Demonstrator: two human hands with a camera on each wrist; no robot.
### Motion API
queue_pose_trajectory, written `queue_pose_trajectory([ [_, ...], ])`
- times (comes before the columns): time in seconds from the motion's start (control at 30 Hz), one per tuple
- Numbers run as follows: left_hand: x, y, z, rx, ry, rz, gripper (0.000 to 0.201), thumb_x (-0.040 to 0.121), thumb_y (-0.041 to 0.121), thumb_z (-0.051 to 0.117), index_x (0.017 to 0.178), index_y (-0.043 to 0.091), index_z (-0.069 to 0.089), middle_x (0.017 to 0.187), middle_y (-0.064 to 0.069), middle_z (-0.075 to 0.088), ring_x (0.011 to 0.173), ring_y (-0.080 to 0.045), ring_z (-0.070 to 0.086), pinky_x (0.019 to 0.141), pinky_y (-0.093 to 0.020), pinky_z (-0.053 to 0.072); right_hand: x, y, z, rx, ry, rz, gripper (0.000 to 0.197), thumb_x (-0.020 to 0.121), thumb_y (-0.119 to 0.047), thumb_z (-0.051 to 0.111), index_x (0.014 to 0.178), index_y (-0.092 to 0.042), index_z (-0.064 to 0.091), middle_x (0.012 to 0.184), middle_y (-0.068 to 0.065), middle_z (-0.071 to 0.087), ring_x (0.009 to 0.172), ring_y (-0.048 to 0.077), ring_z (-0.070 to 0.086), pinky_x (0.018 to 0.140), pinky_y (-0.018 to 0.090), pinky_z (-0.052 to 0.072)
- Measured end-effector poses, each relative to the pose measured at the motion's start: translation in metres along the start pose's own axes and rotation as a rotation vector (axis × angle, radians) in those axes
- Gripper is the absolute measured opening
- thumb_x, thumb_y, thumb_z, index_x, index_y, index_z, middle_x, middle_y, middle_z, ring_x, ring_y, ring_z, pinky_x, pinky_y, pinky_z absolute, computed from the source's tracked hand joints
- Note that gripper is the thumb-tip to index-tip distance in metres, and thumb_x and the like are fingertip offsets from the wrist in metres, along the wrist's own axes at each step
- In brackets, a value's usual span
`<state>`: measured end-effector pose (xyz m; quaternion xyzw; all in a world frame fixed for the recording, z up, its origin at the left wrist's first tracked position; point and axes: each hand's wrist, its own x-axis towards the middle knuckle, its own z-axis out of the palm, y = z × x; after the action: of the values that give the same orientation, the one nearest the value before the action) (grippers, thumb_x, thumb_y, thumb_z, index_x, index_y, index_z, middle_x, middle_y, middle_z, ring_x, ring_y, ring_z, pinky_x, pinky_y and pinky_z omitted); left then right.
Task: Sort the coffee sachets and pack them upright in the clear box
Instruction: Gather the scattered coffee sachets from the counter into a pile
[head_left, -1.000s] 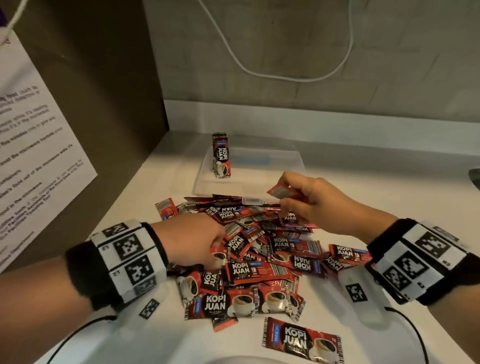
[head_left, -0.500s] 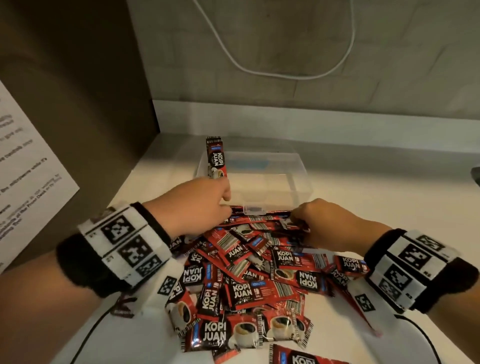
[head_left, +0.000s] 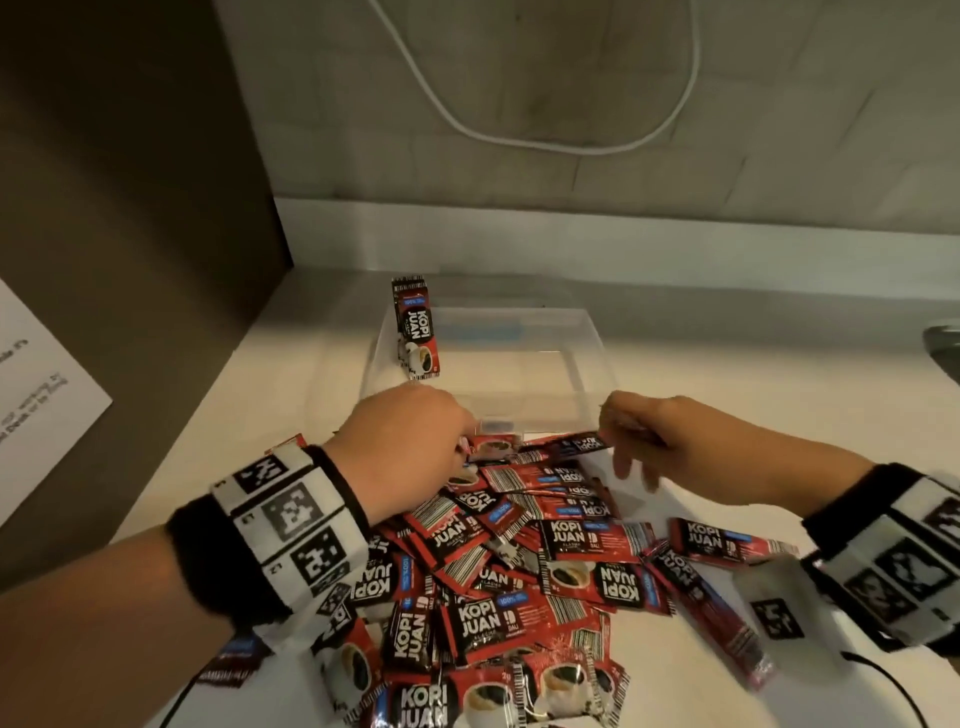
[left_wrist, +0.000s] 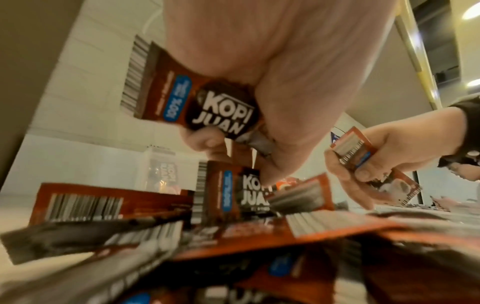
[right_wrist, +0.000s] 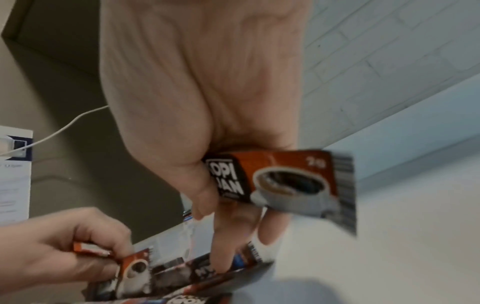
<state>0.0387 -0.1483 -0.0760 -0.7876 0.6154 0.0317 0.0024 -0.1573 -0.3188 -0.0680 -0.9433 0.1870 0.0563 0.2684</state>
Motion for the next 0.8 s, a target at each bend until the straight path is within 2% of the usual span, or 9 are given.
queue_pose_trajectory([
  [0.1,-0.004,-0.007,-0.007,-0.007,0.073,-0.016,0.023,0.094,0.027,0.048,0.110,0.030,0.065,0.106,0.005,0.066,0.094,-0.016,0.055,0.071,-0.030,0.044,-0.009,0.011,-0.006,-0.156,-0.053,0.025,0.018,0.092,-0.017,0.058,0.100,-0.032,0.052,0.080,-0.012,0.062,0.064,-0.002,0.054,0.060,0.014,0.040],
  [0.2,-0.007,-0.012,-0.016,-0.034,0.128,-0.062,0.020,0.096,0.035,0.044,0.099,0.026,0.062,0.099,0.005,0.064,0.079,-0.014,0.050,0.067,-0.029,0.044,-0.020,0.022,-0.001,-0.317,-0.168,0.172,0.042,0.066,-0.035,0.083,0.097,-0.030,0.055,0.089,-0.014,0.059,0.080,0.003,0.054,0.069,0.018,0.044],
  [0.3,-0.012,-0.015,-0.026,-0.144,0.127,-0.108,0.042,0.090,0.061,0.036,0.084,0.023,0.055,0.083,0.006,0.062,0.067,-0.011,0.053,0.058,-0.030,0.043,-0.027,0.031,0.007,-0.427,-0.189,0.246,0.056,0.055,-0.038,0.087,0.099,-0.030,0.054,0.093,-0.015,0.055,0.084,0.004,0.052,0.071,0.017,0.043],
  [0.4,-0.016,-0.009,-0.033,-0.191,0.005,-0.066,0.061,0.065,0.087,0.042,0.083,0.029,0.051,0.071,0.011,0.056,0.062,-0.004,0.051,0.052,-0.027,0.036,-0.033,0.033,0.009,-0.412,-0.180,0.276,0.041,0.060,-0.037,0.084,0.087,-0.034,0.053,0.088,-0.017,0.055,0.079,0.000,0.052,0.063,0.013,0.037],
  [0.47,-0.015,-0.003,-0.029,-0.187,-0.077,-0.014,0.048,0.073,0.076,0.056,0.096,0.034,0.051,0.075,0.014,0.056,0.065,-0.001,0.050,0.053,-0.024,0.035,-0.038,0.031,0.010,-0.362,-0.205,0.289,0.032,0.067,-0.034,0.081,0.078,-0.036,0.051,0.083,-0.018,0.058,0.075,-0.002,0.056,0.061,0.011,0.040],
  [0.53,-0.010,-0.002,-0.021,-0.187,-0.102,0.039,0.038,0.084,0.062,0.058,0.111,0.036,0.053,0.095,0.013,0.063,0.080,-0.006,0.057,0.064,-0.025,0.043,-0.042,0.030,0.010,-0.285,-0.219,0.288,0.025,0.072,-0.031,0.078,0.075,-0.037,0.054,0.077,-0.016,0.063,0.072,-0.006,0.060,0.062,0.010,0.044],
  [0.6,-0.006,-0.002,-0.013,-0.172,-0.157,0.081,0.042,0.084,0.059,0.061,0.117,0.034,0.055,0.109,0.012,0.059,0.092,-0.009,0.054,0.074,-0.027,0.044,-0.046,0.033,0.011,-0.192,-0.206,0.279,0.016,0.078,-0.030,0.072,0.075,-0.034,0.057,0.075,-0.011,0.068,0.070,-0.002,0.062,0.060,0.014,0.046],
  [0.67,-0.004,-0.002,-0.007,-0.162,-0.243,0.095,0.050,0.080,0.062,0.064,0.119,0.032,0.056,0.108,0.011,0.055,0.093,-0.009,0.050,0.074,-0.026,0.040,-0.048,0.037,0.011,-0.149,-0.140,0.244,0.015,0.084,-0.031,0.065,0.075,-0.029,0.054,0.073,-0.007,0.066,0.064,0.008,0.058,0.057,0.019,0.042],
  [0.8,-0.002,-0.004,0.001,-0.130,-0.272,0.076,0.046,0.087,0.051,0.059,0.127,0.028,0.055,0.118,0.005,0.059,0.103,-0.015,0.055,0.084,-0.032,0.048,-0.052,0.029,0.011,-0.038,-0.110,0.242,0.017,0.095,-0.018,0.051,0.085,-0.030,0.044,0.076,-0.015,0.065,0.063,0.008,0.058,0.058,0.022,0.047],
])
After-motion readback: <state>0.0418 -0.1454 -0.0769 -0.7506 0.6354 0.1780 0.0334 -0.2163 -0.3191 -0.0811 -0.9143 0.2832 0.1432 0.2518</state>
